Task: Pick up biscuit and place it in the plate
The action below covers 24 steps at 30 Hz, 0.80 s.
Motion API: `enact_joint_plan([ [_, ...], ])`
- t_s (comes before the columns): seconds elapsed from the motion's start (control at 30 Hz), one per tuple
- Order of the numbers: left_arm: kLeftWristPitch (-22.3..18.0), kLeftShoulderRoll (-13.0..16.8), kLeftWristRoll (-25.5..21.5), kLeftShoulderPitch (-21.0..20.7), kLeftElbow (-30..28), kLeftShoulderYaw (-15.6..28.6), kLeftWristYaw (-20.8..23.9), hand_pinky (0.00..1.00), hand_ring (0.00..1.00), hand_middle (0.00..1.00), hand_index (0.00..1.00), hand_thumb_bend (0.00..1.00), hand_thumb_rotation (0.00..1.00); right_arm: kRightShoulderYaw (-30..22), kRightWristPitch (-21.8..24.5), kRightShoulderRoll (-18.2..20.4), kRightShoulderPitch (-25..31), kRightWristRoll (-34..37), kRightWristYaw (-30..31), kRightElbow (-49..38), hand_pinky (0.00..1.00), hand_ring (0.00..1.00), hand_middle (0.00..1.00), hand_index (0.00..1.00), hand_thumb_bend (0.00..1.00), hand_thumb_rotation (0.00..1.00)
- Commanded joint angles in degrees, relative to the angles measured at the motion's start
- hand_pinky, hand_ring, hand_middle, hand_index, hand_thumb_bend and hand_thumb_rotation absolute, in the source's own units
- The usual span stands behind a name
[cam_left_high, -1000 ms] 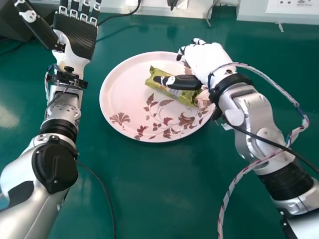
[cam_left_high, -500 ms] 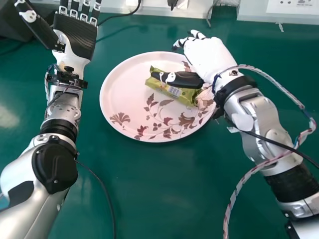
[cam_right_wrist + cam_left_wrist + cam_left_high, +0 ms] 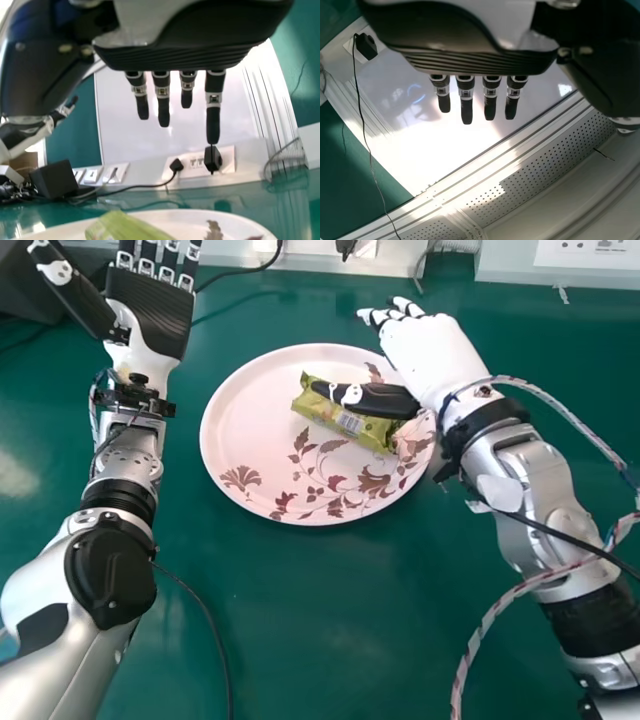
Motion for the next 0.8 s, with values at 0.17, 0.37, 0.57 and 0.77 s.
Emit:
enact_joint_plan([
  [0.17,0.6,0.0,-0.2,0.7,0.0,-0.2,-0.2,1.0,0.93,0.98,0.97,1.0,0.74,-2.7,-0.6,-0.5,2.3,1.5,-1.9,-2.1,0.58,0.76,0.92,1.0,0.97,0.7],
  [0.37,0.7,0.0,-0.2,0.6,0.0,-0.1,0.2,1.0,0.93,0.99,0.99,1.0,0.76,-4.2,-1.5,-0.7,3.5,2.4,-3.0,-2.7,0.57,0.76,0.93,1.0,0.98,0.69],
  [0.57,0.9,0.0,-0.3,0.6,0.0,-0.1,0.3,0.96,0.92,0.99,1.0,0.99,0.77,-6.0,-4.8,-1.1,4.4,5.7,-5.8,-1.5,0.58,0.79,0.98,1.0,0.98,0.68],
  [0.77,0.5,-0.1,-0.1,0.5,-0.1,-0.2,0.0,0.93,0.91,0.98,0.99,0.98,0.76,-8.5,-8.7,-0.9,5.2,11.1,-9.1,0.8,0.6,0.81,0.99,1.0,0.98,0.68],
])
